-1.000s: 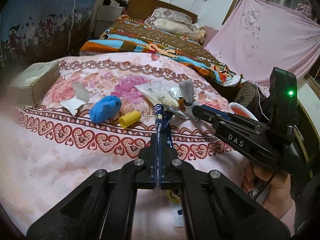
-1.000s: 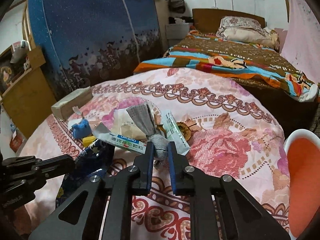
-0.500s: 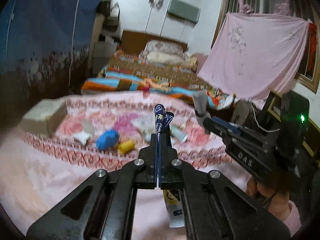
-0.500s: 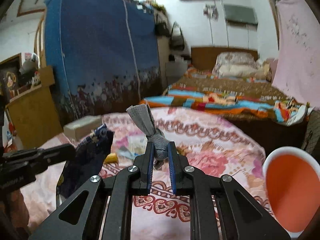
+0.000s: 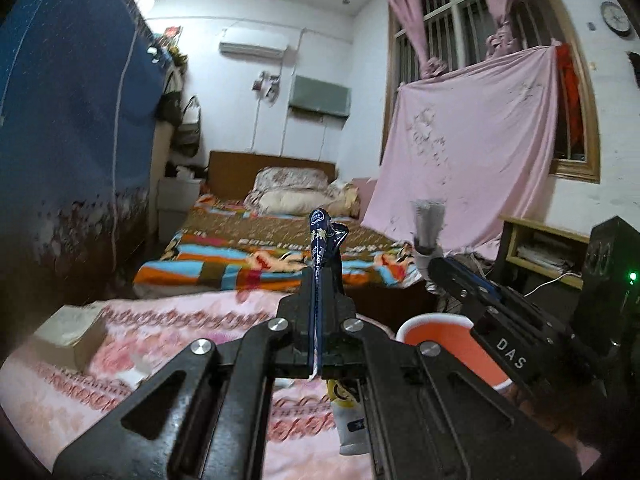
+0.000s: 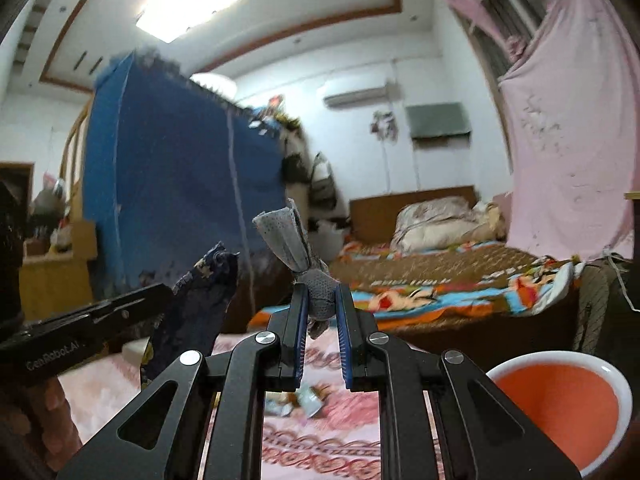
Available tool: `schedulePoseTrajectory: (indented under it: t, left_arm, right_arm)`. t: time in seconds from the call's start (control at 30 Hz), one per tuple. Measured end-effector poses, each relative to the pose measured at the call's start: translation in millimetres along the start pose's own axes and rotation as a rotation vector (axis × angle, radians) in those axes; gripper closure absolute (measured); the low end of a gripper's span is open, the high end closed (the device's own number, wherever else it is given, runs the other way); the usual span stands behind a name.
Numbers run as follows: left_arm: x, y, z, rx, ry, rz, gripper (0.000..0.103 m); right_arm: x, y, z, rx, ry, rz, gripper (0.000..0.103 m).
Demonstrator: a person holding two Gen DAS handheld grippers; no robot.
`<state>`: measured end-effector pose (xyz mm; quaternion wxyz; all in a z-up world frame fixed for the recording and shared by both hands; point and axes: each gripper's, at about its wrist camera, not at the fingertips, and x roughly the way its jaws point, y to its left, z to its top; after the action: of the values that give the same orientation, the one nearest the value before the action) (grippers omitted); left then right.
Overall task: Collect trash
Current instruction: 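Carry both items over the orange bucket and open both tools to drop them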
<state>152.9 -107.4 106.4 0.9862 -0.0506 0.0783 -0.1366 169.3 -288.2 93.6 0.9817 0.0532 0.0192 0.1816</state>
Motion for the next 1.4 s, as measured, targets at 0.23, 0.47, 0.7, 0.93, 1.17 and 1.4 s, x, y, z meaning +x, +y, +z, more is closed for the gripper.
schedulePoseTrajectory:
  t: [0.23, 0.47, 0.7, 0.93, 1.17, 1.4]
  left_arm:
    - [17, -36, 15, 0.046, -0.055, -0.102, 0.103]
    - [39, -69, 17, 0.064, -0.043, -0.198, 0.103]
    - [75, -94, 13, 0.041, 0.047, -0.269, 0.103]
    - [117, -115, 3, 0.000, 0.179, -0.286, 0.103]
    - [152, -131, -11, -0.054, 0.315, -0.295, 0.103]
    - [178, -139, -24, -0.126, 0.437, -0.299, 0.103]
  right_arm:
    - [-20, -38, 13, 0.052, -0.081, -0.139, 0.091]
    - [-37, -81, 17, 0.100, -0.103, -0.289, 0.091]
    - [-45, -115, 10, 0.182, -0.067, -0.403, 0.091]
    - [-43, -139, -1, 0.256, -0.003, -0.477, 0.090]
    - [-39, -153, -9, 0.298, 0.058, -0.512, 0.088]
    - [-34, -160, -16, 0.327, 0.120, -0.537, 0.088]
